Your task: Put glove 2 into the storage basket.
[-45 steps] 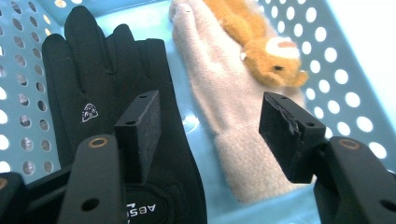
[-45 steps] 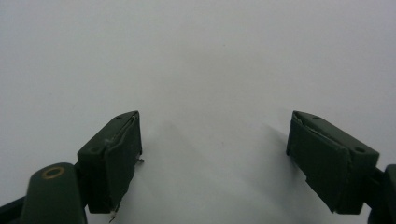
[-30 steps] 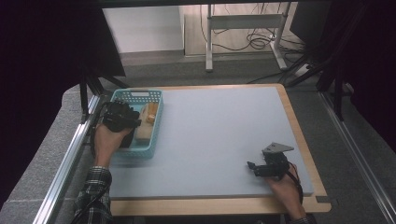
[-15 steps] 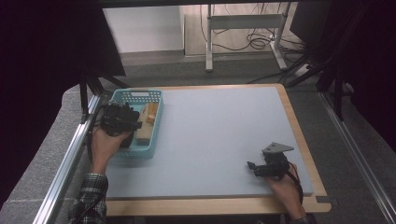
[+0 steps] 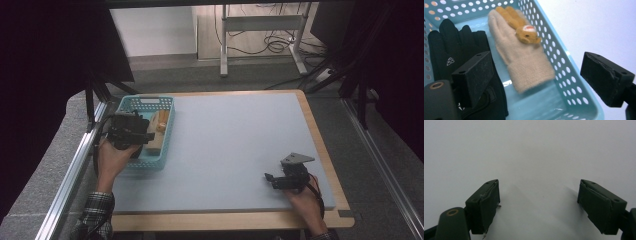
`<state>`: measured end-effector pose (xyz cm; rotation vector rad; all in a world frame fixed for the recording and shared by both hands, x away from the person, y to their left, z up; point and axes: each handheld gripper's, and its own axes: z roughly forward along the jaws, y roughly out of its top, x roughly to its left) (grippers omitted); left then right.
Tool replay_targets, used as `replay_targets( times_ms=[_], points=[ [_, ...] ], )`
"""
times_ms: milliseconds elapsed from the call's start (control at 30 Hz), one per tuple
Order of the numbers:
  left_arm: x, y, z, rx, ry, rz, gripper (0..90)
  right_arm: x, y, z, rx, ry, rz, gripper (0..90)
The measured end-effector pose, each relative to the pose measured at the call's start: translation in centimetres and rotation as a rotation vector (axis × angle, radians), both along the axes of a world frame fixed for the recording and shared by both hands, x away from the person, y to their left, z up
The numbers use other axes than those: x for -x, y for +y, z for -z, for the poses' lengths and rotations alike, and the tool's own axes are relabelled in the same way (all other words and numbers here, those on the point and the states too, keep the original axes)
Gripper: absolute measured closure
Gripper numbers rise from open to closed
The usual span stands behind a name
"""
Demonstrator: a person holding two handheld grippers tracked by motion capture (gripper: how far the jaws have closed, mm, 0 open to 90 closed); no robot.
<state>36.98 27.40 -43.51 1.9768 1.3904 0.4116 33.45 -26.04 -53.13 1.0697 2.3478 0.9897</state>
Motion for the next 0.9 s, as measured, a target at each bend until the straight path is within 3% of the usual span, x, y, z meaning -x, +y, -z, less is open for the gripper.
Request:
replay_targets(
  times_ms=[500, 900],
  points=[
    [1.7, -0.9, -0.5, 0.041, -0.038, 0.038, 5.6, 0.0, 0.0, 0.0, 0.0, 0.0, 0.0, 17.7],
    [2.6, -2.4, -0.6, 0.031, -0.062, 0.078, 2.4, 0.0, 0.0, 0.0, 0.0, 0.0, 0.0, 17.7]
  ],
)
